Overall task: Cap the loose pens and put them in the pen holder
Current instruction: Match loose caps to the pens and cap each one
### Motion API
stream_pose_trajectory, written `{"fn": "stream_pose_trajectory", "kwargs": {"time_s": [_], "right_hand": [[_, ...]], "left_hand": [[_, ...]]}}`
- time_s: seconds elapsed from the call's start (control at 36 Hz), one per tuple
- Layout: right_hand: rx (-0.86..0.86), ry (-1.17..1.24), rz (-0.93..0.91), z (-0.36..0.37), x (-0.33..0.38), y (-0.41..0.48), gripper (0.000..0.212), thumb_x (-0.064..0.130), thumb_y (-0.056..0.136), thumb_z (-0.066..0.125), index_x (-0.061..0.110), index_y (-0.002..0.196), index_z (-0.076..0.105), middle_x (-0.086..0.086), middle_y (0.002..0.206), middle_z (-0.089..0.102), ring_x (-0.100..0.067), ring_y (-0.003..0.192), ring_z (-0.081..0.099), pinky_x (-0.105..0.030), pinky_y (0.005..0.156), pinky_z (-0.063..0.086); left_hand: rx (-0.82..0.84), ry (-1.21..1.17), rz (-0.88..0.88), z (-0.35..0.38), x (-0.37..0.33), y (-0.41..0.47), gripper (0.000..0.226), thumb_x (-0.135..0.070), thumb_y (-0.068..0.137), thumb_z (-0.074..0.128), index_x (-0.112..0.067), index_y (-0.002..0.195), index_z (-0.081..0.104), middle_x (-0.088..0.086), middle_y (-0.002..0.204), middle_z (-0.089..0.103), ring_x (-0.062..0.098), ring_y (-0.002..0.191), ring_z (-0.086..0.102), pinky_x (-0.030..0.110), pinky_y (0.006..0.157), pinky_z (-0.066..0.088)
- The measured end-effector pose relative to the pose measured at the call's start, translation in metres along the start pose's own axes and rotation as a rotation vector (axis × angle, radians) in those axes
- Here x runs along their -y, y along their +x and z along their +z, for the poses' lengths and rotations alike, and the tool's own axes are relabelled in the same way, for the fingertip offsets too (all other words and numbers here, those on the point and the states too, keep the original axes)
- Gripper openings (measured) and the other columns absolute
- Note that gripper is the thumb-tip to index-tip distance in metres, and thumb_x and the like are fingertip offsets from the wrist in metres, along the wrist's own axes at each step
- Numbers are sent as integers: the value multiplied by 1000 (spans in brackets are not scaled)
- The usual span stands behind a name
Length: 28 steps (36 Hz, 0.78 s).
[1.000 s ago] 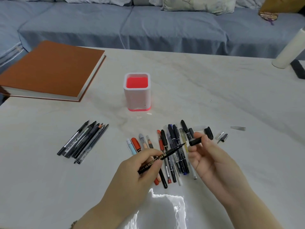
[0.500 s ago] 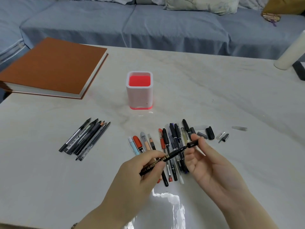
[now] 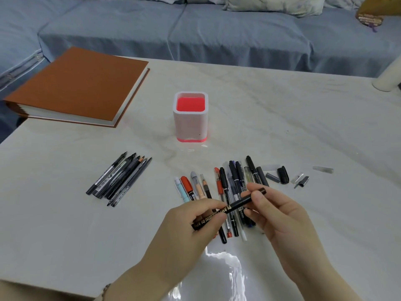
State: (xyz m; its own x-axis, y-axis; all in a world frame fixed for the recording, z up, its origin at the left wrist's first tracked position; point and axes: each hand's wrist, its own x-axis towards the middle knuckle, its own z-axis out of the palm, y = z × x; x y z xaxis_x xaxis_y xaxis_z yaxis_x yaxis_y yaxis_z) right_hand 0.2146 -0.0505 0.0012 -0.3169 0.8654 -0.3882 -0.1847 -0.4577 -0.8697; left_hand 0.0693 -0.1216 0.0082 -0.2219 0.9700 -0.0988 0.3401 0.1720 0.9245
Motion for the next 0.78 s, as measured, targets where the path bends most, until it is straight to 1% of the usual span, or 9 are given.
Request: {"fn": "stream_pose_trajectory", "kwargs": {"time_s": [0.19, 0.31, 0.42, 0.47, 0.53, 0.58, 0.61, 0.67, 0.78], "right_hand": [[-4, 7, -88, 9, -6, 0, 21, 22, 64, 60, 13, 79, 71, -3, 70, 72, -7, 61, 64, -12, 60, 52], [-13, -5, -150, 17, -7, -3, 19, 33, 57, 66, 20, 69, 74, -5, 71, 73, -8, 60, 63, -14, 59, 52], [29, -40, -218, 21, -10, -2, 60, 66, 31, 78, 24, 74, 73, -5, 73, 74, -7, 66, 66, -12, 64, 51], [51, -34, -216, 24, -12, -2, 58, 66, 34, 78, 25, 74, 71, -6, 71, 73, -9, 68, 67, -14, 66, 52], [69, -46, -184, 30, -15, -1, 35, 52, 55, 78, 25, 75, 69, -7, 73, 72, -18, 67, 66, -28, 70, 54], [79, -102, -141, 36, -18, 3, 7, 26, 80, 65, 21, 75, 68, -11, 79, 70, -24, 62, 63, -41, 69, 51], [51, -139, -131, 37, -19, 6, 14, 17, 85, 61, 20, 75, 70, -12, 83, 70, -24, 64, 64, -41, 70, 52], [-11, -154, -125, 37, -20, 14, 21, 10, 86, 56, 19, 75, 71, -6, 83, 73, -18, 70, 67, -29, 71, 55], [-46, -287, -156, 27, -20, 28, 18, 6, 90, 50, 17, 87, 64, 3, 59, 65, -1, 50, 56, -10, 46, 44]], "left_hand": [[-41, -249, -116, -3, 0, 4, 14, -10, 76, 69, -23, 73, 72, 8, 64, 71, 15, 58, 64, 19, 60, 52], [-60, -393, -239, -8, -3, 7, 19, 0, 76, 65, -11, 62, 71, 6, 48, 62, 9, 35, 38, 11, 36, 30], [86, -574, -477, -12, -2, 11, 28, 0, 81, 58, -9, 56, 66, 6, 46, 54, 8, 32, 24, 10, 35, 16], [179, -681, -581, -14, -2, 13, 28, -4, 83, 55, -9, 57, 62, 5, 47, 52, 6, 31, 23, 9, 34, 14], [197, -694, -575, -13, -2, 15, 25, -8, 85, 53, -7, 60, 59, 4, 48, 52, 6, 31, 25, 11, 33, 15], [137, -594, -498, -11, -4, 17, 27, -12, 88, 53, -6, 62, 58, 1, 45, 52, 6, 32, 31, 14, 34, 22], [84, -512, -441, -10, -3, 18, 29, -14, 89, 52, -5, 62, 58, -1, 42, 52, 7, 33, 36, 14, 36, 27], [-29, -298, -325, -15, 8, 23, 31, -18, 92, 49, -9, 66, 62, -2, 49, 57, 7, 44, 48, 15, 46, 40], [-219, 435, -120, -45, 54, 38, 19, -20, 92, 47, -15, 97, 65, -2, 99, 63, 13, 90, 58, 27, 81, 44]]}}
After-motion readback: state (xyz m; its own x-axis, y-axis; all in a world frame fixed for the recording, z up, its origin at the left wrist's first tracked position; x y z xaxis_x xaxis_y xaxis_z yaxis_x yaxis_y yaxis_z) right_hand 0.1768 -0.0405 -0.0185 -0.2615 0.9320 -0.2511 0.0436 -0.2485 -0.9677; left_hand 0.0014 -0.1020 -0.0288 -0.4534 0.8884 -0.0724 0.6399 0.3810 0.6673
